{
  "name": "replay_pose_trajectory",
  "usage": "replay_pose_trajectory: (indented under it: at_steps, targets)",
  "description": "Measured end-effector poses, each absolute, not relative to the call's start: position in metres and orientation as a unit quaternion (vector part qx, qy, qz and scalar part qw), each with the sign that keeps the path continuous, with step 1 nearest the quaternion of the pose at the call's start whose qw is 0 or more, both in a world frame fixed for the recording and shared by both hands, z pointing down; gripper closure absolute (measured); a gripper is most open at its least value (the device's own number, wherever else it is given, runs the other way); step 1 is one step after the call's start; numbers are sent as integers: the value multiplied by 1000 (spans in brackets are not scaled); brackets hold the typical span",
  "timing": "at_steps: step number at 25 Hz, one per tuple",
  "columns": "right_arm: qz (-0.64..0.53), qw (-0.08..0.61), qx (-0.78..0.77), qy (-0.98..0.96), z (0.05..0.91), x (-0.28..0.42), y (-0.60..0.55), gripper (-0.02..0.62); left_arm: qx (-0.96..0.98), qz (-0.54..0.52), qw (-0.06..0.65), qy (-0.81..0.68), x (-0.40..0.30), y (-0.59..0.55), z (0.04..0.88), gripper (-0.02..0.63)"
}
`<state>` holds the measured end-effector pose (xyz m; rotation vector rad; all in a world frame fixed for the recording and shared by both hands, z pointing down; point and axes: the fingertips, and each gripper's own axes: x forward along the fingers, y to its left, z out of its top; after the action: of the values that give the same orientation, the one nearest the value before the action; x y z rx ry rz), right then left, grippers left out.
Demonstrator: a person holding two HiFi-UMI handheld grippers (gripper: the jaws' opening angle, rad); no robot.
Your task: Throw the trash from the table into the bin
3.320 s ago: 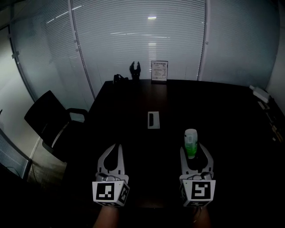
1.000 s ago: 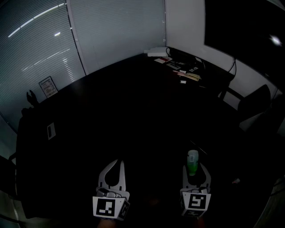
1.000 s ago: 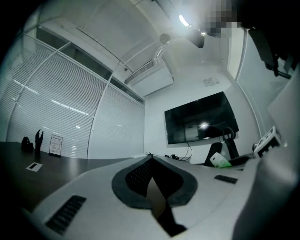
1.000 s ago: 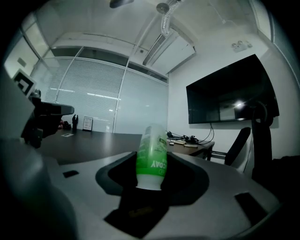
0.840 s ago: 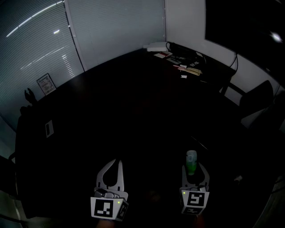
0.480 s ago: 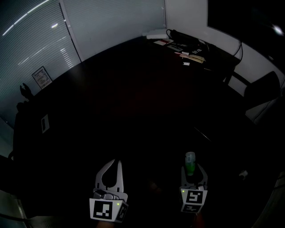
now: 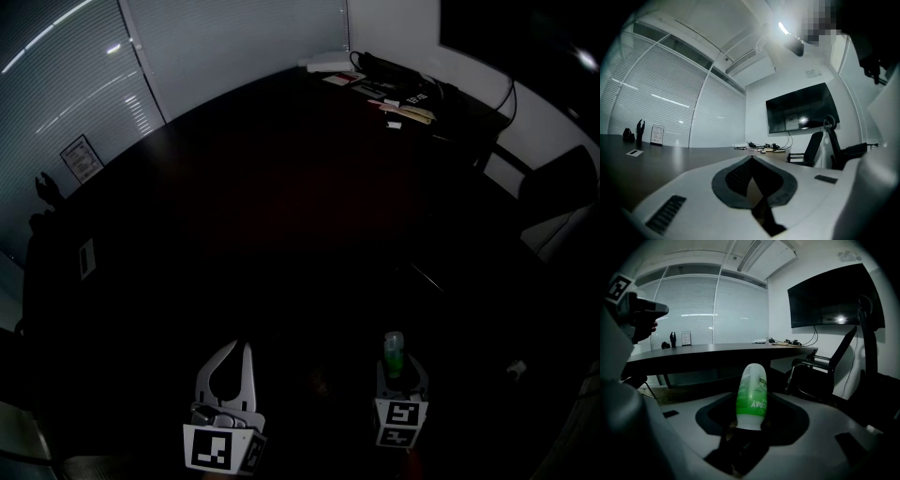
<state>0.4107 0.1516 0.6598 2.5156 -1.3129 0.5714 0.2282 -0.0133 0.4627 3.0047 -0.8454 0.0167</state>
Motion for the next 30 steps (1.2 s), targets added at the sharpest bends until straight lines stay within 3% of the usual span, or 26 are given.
replay_pose_trajectory:
  at_steps: [9, 12, 30]
  targets:
    - [291, 118, 834, -455, 708, 414, 153, 392, 962, 9, 7, -273, 230, -13, 465, 609]
    - [315, 126, 827, -449, 718, 417, 155, 323, 962, 11, 5, -274, 229, -13, 467, 609]
    - [266, 116, 845, -449, 689, 422, 154, 324, 962, 18, -6, -272, 233, -9, 466, 609]
